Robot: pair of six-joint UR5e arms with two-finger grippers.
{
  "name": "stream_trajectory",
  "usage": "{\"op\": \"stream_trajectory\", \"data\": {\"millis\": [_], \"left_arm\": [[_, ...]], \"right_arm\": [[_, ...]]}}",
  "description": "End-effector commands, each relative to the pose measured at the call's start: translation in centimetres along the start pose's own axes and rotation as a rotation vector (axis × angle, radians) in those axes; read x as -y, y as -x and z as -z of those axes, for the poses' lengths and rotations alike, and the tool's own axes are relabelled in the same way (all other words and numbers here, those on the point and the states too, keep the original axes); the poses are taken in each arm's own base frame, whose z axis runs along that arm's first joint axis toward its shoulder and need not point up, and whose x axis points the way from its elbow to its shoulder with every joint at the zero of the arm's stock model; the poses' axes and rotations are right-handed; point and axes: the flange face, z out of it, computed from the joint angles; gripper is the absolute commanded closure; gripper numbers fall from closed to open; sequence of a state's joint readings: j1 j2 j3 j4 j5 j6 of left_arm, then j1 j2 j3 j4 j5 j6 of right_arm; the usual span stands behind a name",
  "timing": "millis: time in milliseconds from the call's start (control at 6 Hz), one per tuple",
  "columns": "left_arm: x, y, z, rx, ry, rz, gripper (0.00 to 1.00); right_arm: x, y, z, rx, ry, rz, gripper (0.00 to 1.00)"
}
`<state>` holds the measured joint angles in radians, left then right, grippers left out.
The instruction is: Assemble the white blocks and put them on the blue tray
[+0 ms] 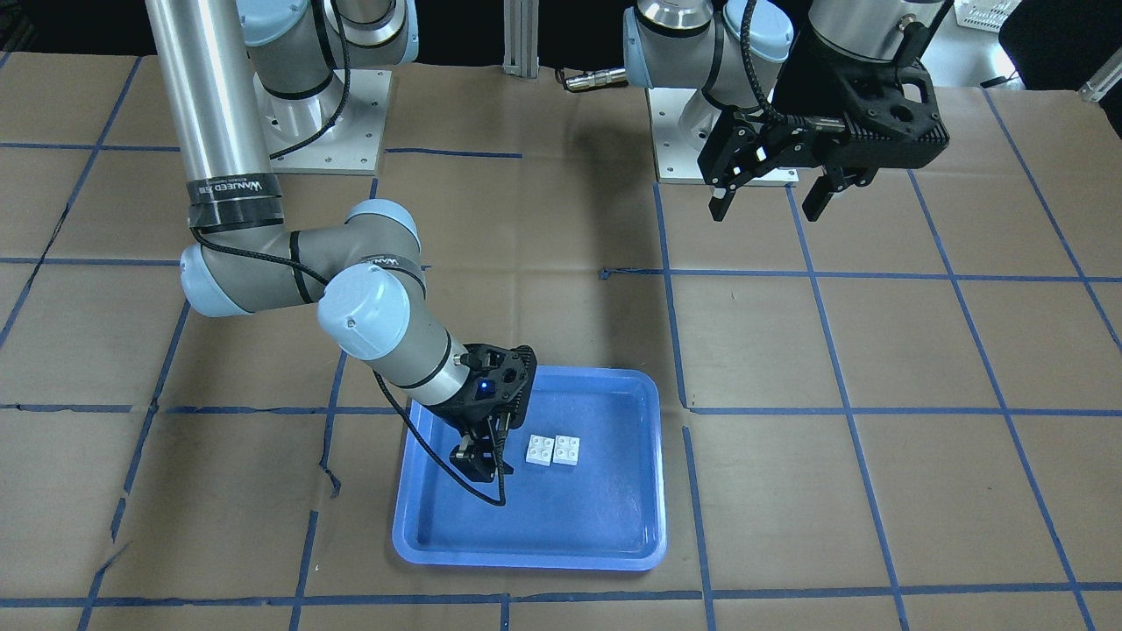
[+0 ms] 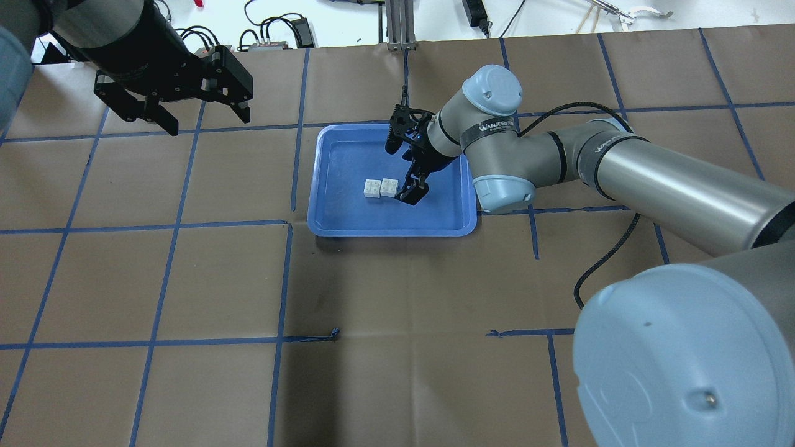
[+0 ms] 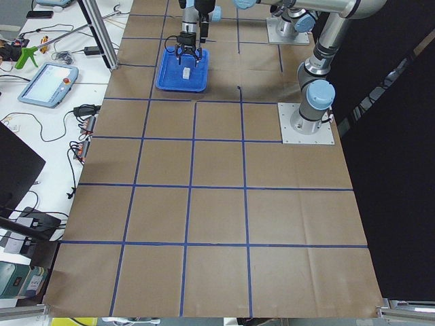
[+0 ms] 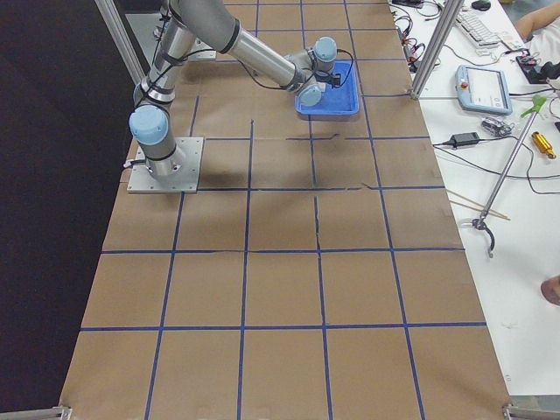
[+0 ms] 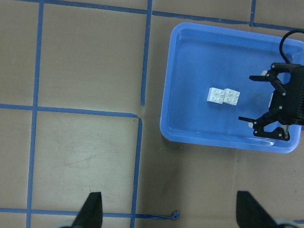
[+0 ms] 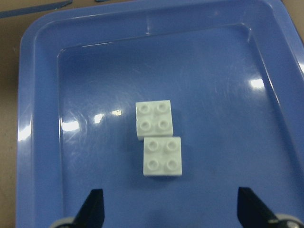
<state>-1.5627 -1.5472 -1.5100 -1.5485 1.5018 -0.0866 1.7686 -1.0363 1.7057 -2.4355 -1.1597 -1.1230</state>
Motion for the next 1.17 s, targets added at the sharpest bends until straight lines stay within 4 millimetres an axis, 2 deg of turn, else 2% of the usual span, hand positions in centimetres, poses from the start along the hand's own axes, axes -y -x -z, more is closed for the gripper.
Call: {"op": "stream_trajectory", "data": {"millis": [0,167,333,500,833,1000], "left_arm": [[0.1,0.0,0.0,0.000,-0.002,0.000,0.00],[0.1,0.0,-0.1,0.000,-0.002,-0.001,0.00],[0.2,0.0,-0.1,0.000,-0.002,0.000,0.00],[0.2,0.0,-0.2,0.000,-0.001,0.000,0.00],[0.6,-0.1,-0.7,-0.002,0.009,0.001,0.00],[0.5,0.0,-0.5,0.000,0.005,0.001,0.00]], "right_arm": [[-1.0,-0.1,6.4,0.020,0.118,-0.112,0.00],[-1.5,-0.1,10.5,-0.032,0.197,-0.228,0.00],[-1.6,0.8,14.3,-0.087,0.264,-0.384,0.00],[-1.8,1.4,17.3,-0.163,0.298,-0.545,0.00],[-3.7,1.1,24.2,-0.158,0.372,-0.880,0.00],[-3.5,1.6,28.0,-0.126,0.416,-0.969,0.00]]}}
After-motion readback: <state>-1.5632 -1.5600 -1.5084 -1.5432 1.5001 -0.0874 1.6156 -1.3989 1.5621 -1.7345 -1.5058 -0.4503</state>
